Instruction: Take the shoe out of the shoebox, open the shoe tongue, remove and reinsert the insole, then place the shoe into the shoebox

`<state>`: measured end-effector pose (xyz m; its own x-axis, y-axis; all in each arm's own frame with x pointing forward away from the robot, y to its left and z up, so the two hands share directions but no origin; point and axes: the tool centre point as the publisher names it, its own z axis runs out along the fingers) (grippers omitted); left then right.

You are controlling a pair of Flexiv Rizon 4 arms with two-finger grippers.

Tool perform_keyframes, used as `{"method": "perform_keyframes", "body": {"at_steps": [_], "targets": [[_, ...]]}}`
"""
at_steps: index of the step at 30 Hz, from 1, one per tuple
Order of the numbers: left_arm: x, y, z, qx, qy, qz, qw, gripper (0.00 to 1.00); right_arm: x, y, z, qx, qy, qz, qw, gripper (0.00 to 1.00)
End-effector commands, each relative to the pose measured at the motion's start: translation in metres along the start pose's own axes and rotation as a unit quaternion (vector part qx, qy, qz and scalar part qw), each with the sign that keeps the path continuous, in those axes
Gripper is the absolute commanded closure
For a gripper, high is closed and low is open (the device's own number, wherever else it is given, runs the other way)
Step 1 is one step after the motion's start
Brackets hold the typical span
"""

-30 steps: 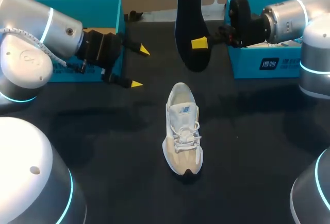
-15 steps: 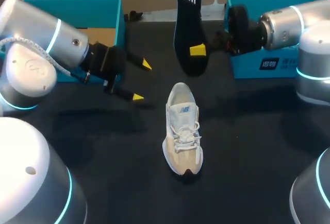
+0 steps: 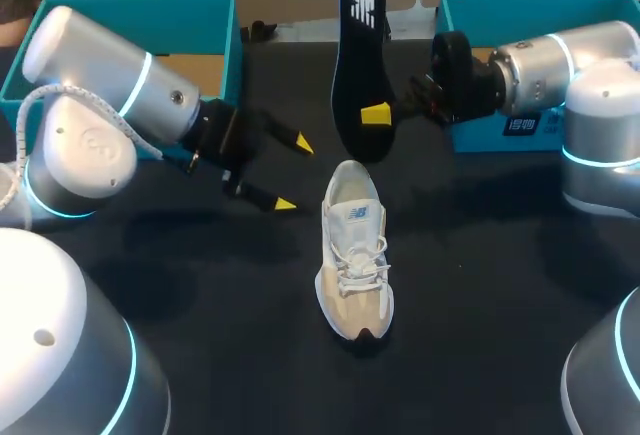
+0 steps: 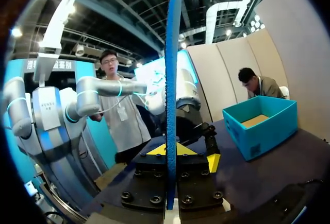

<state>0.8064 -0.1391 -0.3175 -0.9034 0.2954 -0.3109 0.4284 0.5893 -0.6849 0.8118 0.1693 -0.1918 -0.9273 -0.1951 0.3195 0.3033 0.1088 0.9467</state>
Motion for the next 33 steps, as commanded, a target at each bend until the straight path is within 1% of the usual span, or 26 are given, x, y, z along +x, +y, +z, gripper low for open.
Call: {"method": "perform_keyframes", "body": {"at_steps": [1,6,7,11,15,21,25,30,33], "targets": [[0.003,0.002,0.008,-0.005,0.004,-0.001,1.0,0.0,-0.001,0.001,0.001,0.001,0.0,0.001,1.0,1.0],[0.008,0.004,0.014,-0.011,0.012,0.002,1.0,0.0,-0.001,0.001,0.001,0.001,0.0,0.001,1.0,1.0],[0.008,0.004,0.015,-0.011,0.013,0.002,1.0,0.0,-0.004,-0.002,0.002,-0.007,0.003,-0.003,1.0,1.0],[0.011,0.006,0.023,-0.014,0.02,0.001,1.0,0.0,-0.012,-0.012,0.004,-0.019,0.001,-0.003,1.0,1.0],[0.012,0.006,0.028,-0.023,0.026,-0.01,0.999,0.0,-0.016,-0.024,0.008,-0.032,0.0,0.005,0.999,1.0],[0.01,0.009,0.035,-0.023,0.018,-0.021,0.999,0.0,-0.02,-0.044,0.014,-0.053,-0.009,0.013,0.998,1.0],[0.009,0.01,0.042,-0.022,0.023,-0.024,0.999,0.0,-0.023,-0.057,0.016,-0.056,-0.007,0.026,0.998,1.0],[0.007,0.01,0.047,-0.02,0.023,-0.026,0.999,0.0,-0.023,-0.066,0.018,-0.075,-0.006,0.021,0.997,1.0],[0.007,0.011,0.05,-0.021,0.024,-0.028,0.999,0.0,-0.023,-0.067,0.018,-0.075,-0.007,0.021,0.997,1.0]]}}
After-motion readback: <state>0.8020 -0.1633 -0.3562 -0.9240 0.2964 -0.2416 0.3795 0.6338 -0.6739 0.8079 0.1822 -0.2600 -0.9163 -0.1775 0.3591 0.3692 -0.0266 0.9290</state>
